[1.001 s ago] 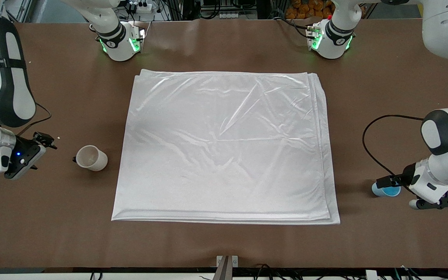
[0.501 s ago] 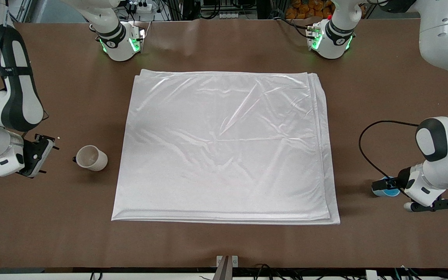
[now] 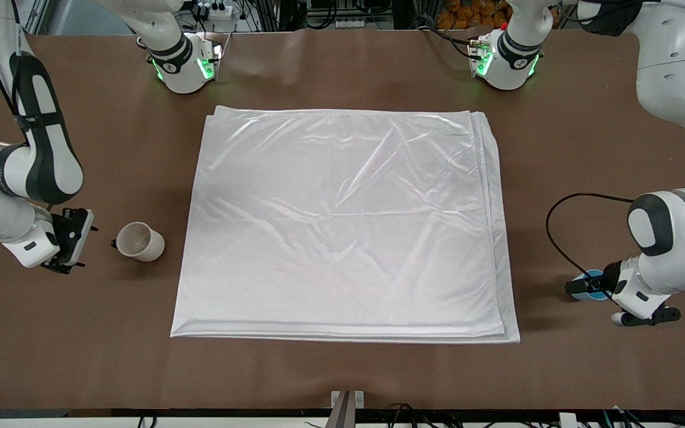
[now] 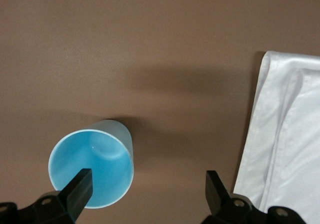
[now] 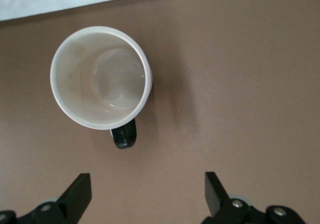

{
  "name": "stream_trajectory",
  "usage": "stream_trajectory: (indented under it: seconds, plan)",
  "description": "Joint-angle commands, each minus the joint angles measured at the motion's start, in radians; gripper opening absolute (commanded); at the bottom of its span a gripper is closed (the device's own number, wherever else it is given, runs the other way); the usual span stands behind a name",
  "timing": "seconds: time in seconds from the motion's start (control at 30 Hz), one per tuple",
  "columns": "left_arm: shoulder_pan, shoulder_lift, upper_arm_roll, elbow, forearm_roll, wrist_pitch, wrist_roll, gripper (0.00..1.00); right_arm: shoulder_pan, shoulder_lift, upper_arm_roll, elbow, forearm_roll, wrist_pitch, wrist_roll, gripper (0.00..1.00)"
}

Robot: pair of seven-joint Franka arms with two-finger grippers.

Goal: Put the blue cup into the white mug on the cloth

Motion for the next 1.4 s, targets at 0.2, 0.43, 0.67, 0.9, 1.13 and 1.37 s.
stream_trajectory:
  seconds: [0.2,0.43,0.67,0.9,1.13,1.37]
  plan:
    - [0.010,0.021,0.001,0.015,-0.030,0.005,0.037,1.00,-0.007,0.033,0.013,-0.047,0.000,0.087,-0.115,1.00]
    - [0.012,0.041,0.002,0.015,-0.030,0.016,0.034,1.00,-0.012,0.047,0.013,-0.068,0.006,0.115,-0.167,1.00]
    - [0.024,0.052,0.002,0.014,-0.030,0.016,0.037,1.00,-0.009,0.052,0.023,-0.082,0.008,0.124,-0.167,1.00]
    - [0.024,0.062,0.002,0.009,-0.030,0.029,0.036,1.00,-0.007,0.055,0.034,-0.091,0.008,0.135,-0.167,1.00]
    - [0.024,0.076,0.001,0.008,-0.031,0.032,0.036,0.85,-0.012,0.055,0.034,-0.133,0.008,0.185,-0.170,1.00]
    - [0.024,0.085,0.002,0.008,-0.060,0.036,0.036,0.50,-0.012,0.053,0.034,-0.150,0.008,0.190,-0.171,0.95]
